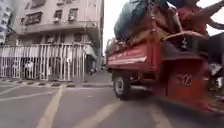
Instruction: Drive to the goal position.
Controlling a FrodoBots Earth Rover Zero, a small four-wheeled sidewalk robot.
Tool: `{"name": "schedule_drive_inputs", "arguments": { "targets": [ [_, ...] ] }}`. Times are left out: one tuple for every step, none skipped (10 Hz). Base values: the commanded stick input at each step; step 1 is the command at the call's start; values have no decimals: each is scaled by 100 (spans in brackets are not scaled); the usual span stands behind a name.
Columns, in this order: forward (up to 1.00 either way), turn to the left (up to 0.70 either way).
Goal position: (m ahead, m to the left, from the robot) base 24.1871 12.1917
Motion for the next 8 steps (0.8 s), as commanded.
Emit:
{"name": "schedule_drive_inputs", "arguments": {
  "targets": [
    [70,0],
    [70,0],
    [70,0],
    [70,0],
    [70,0],
    [70,0],
    [70,0],
    [70,0]
  ]
}}
